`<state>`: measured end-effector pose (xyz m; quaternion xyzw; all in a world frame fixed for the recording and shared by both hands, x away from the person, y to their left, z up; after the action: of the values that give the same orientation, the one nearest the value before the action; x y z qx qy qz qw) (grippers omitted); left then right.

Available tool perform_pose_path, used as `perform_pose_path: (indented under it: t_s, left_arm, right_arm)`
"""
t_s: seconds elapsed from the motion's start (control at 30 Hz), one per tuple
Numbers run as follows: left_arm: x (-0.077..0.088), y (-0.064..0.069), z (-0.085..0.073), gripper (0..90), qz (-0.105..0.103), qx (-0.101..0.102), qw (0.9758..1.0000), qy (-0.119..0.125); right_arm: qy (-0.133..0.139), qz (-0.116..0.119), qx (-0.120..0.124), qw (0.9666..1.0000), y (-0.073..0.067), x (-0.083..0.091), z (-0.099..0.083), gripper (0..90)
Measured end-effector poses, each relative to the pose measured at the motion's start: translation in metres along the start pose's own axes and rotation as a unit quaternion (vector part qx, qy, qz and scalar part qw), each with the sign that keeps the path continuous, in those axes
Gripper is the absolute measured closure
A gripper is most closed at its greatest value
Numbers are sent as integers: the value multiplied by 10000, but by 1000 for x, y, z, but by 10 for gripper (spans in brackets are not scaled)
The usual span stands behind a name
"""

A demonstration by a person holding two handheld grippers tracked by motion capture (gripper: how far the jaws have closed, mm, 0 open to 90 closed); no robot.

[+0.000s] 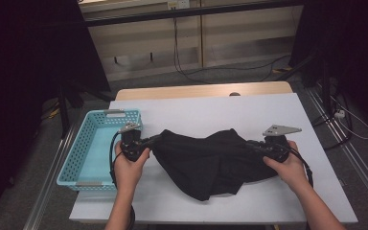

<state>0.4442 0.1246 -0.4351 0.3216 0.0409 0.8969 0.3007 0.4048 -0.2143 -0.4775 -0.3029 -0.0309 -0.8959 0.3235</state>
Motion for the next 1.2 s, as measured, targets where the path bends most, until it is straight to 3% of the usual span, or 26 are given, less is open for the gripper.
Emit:
perform_pose_path:
  t_s: [0.13,0.37,0.53,0.7,0.77,0.8,0.83,0.87,0.97,1.2]
  left_arm:
    - [2,-3,-1,853,98,-25,9999,-18]
    - [9,-6,1,853,192,-28,9998,36]
    - [8,-4,0,853,195,-48,9998,33]
    - [9,-5,-1,853,205,-37,9998,12]
    - [9,-5,-1,853,213,-48,9998,21]
    - [8,-5,-1,853,210,-44,9998,30]
    - [9,-5,-1,853,216,-56,9997,26]
    - [9,-5,0,853,216,-65,9997,36]
    - [10,-4,0,853,170,-112,9998,69]
    - [9,2,4,853,35,-178,9997,160]
  right_arm:
    - [83,74,107,9999,-6,2,4,657]
    - [293,271,134,9991,-12,13,9,555]
    - [3,460,535,9975,-30,1,4,397]
    - [-274,591,830,9944,-45,-15,-4,356]
    - [-434,497,950,9933,-45,-21,-8,400]
    - [-498,411,965,9932,-44,-24,-10,458]
    - [-481,247,898,9945,-39,-28,-10,580]
    - [-481,247,898,9945,-39,-28,-10,580]
    - [-280,184,707,9969,-30,-25,-6,857]
    - [300,136,203,9993,-16,-2,12,873]
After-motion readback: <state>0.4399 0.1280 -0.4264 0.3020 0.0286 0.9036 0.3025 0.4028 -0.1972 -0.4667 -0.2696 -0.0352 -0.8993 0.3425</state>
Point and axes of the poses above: each handheld gripper's, and its own axes: x roughly backward along the jaws, z roughly out of its top, y roughly to its right, the point moved 8 cm from there along -x, roughly forward along the jaws, and after that the axes turned 4 degrees about z, right-handed, at the moved point
